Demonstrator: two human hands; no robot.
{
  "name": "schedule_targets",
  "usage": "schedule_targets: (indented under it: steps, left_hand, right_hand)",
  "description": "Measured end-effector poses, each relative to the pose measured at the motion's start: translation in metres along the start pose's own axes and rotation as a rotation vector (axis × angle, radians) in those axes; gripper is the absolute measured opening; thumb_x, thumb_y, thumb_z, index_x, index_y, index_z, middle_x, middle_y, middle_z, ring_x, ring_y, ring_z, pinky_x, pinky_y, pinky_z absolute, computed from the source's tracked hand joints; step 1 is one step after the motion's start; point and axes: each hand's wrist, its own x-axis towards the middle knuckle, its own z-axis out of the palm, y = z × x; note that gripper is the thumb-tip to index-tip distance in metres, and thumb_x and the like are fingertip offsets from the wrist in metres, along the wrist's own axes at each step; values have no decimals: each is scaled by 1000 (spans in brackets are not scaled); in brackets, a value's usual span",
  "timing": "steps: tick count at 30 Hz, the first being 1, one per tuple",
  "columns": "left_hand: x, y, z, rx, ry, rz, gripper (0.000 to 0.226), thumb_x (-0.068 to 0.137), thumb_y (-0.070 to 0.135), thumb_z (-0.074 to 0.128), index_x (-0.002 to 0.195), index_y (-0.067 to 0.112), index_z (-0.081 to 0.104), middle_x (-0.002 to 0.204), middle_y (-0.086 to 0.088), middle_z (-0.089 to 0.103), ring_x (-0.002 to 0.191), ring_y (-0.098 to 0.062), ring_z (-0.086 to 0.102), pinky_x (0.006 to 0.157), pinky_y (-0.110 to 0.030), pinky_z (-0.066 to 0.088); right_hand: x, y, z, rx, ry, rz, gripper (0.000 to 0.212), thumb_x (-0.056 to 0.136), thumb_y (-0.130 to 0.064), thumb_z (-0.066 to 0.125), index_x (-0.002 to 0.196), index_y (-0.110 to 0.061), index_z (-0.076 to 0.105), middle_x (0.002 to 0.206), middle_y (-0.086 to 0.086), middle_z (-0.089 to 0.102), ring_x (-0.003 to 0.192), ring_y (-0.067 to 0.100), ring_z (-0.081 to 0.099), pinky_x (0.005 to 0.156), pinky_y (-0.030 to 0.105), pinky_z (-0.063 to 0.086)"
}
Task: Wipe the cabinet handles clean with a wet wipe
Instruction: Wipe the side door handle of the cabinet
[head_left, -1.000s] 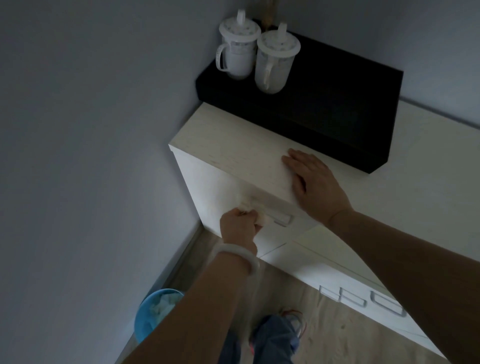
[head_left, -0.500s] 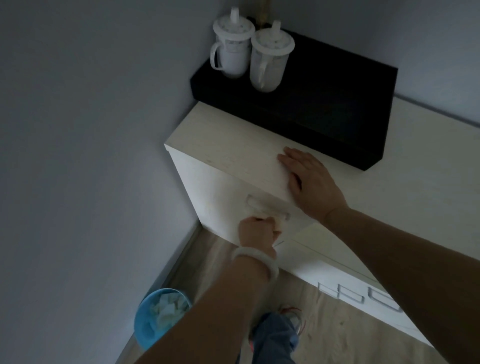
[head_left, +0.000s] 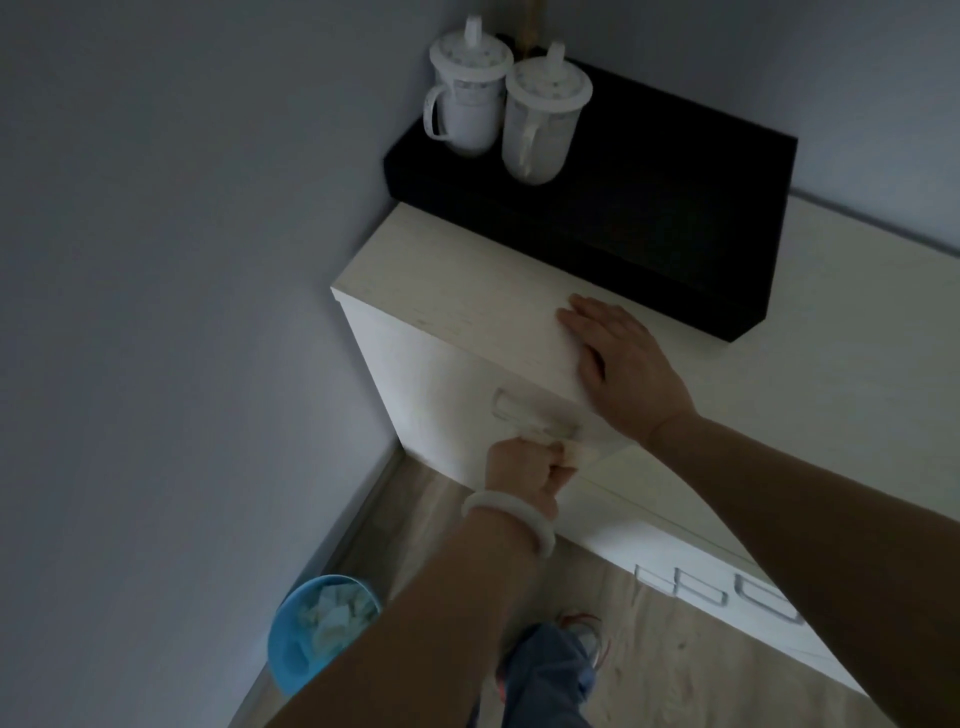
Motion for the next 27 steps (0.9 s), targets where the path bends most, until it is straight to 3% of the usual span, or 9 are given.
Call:
schedule_targets:
  steps: [3, 6, 10, 14, 18, 20, 22, 25, 27]
  left_hand:
    - [3, 8, -16, -166, -28, 28, 32, 85, -16, 58, 117, -15, 59, 110, -24, 66, 103, -31, 65, 74, -31, 61]
    - [4, 7, -15, -198, 18, 64, 26, 85, -16, 58, 111, -14, 62, 114, -26, 65, 107, -32, 63, 79, -33, 60]
    - [-7, -10, -1, -208, -60, -25, 25, 82, -18, 60, 107, -14, 63, 112, -24, 67, 112, -35, 63, 86, -36, 58]
    - [5, 12, -24, -245, -52, 18, 15, 85, -17, 57, 87, -5, 65, 91, -16, 67, 90, -27, 66, 79, -32, 59]
    - [19, 35, -44, -286, -54, 23, 12, 90, -10, 57, 97, -5, 65, 78, -10, 66, 65, -15, 62, 64, -29, 58]
    - [17, 34, -40, -310, -47, 14, 14, 91, -7, 58, 103, -5, 65, 83, -10, 63, 59, -13, 58, 53, -24, 54]
    - [14, 22, -33, -277, -47, 20, 9, 93, -4, 57, 96, 2, 64, 89, -10, 62, 70, -15, 61, 58, -27, 56]
    - [6, 5, -27, -235, -91, 1, 16, 93, 0, 59, 109, 0, 62, 110, -19, 65, 103, -31, 64, 80, -50, 59]
    - [7, 7, -30, -267, -106, -4, 21, 93, 1, 59, 113, -4, 61, 110, -20, 65, 102, -34, 65, 79, -52, 59]
  right_hand:
    - [0, 1, 0, 5, 0, -2, 47, 98, -23, 36, 145, -19, 43, 151, 2, 40, 140, 15, 34, 120, 31, 16]
    - [0, 1, 2, 1, 0, -1, 47, 98, -23, 37, 145, -19, 43, 151, 2, 39, 140, 15, 33, 120, 32, 17]
    - [1, 2, 1, -1, -2, 3, 47, 98, -21, 38, 145, -20, 42, 152, 1, 38, 141, 13, 31, 120, 29, 13]
    - [0, 1, 0, 4, 4, 6, 46, 98, -18, 43, 145, -20, 42, 152, 1, 38, 141, 12, 31, 119, 26, 10]
    - [0, 1, 1, 5, 5, -4, 46, 99, -21, 39, 145, -20, 43, 152, 1, 39, 141, 14, 32, 120, 32, 16]
    - [0, 0, 1, 7, 3, 1, 46, 99, -20, 39, 145, -20, 42, 152, 0, 38, 141, 13, 32, 120, 30, 14]
    - [0, -1, 0, 7, 4, 8, 45, 100, -18, 41, 145, -20, 42, 152, 0, 38, 141, 12, 31, 119, 26, 10]
    - [0, -2, -1, 2, 8, 11, 45, 100, -19, 41, 145, -21, 42, 152, 0, 38, 141, 12, 31, 119, 27, 11]
    - [0, -2, -1, 3, 7, 9, 45, 100, -19, 41, 145, -20, 42, 152, 1, 38, 141, 13, 31, 119, 29, 13]
